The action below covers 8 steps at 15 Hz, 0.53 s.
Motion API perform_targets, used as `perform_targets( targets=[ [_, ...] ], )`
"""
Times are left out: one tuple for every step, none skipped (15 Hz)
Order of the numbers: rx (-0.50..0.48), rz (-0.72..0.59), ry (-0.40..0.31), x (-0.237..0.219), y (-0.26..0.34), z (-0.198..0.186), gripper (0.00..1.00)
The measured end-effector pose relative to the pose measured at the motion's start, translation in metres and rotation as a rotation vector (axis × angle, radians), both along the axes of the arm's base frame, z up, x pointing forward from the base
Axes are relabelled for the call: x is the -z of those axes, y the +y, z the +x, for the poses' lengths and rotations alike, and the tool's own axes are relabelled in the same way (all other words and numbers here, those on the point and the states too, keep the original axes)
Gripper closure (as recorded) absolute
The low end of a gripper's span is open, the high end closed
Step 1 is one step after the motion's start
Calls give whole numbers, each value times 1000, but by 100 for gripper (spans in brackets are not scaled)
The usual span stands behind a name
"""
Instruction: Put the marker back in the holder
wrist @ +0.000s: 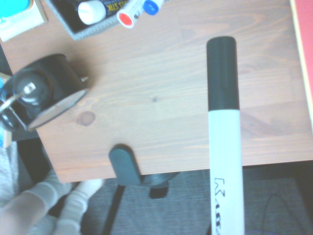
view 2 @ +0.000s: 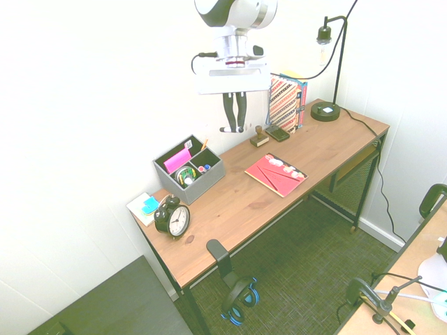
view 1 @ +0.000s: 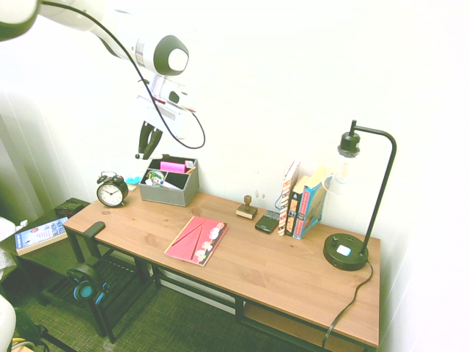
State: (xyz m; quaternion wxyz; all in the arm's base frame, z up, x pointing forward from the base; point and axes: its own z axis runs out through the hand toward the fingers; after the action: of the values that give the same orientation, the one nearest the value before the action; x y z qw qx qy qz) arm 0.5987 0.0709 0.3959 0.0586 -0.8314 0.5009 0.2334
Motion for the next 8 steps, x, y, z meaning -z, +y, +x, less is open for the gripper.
perform_targets(
  targets=[
    [54, 19, 38, 11, 6, 9, 100],
    [107, 33, 77, 21, 12, 15, 100],
    [153, 46, 116, 30, 17, 19, 100],
    [180, 58, 133, 37, 20, 24, 100],
    [192, 68, 138, 45, 21, 28, 100],
    [201, 76, 144, 53, 21, 32, 100],
    [207, 82, 147, 60, 22, 35, 100],
    [214, 90, 147, 66, 22, 39, 100]
  ],
)
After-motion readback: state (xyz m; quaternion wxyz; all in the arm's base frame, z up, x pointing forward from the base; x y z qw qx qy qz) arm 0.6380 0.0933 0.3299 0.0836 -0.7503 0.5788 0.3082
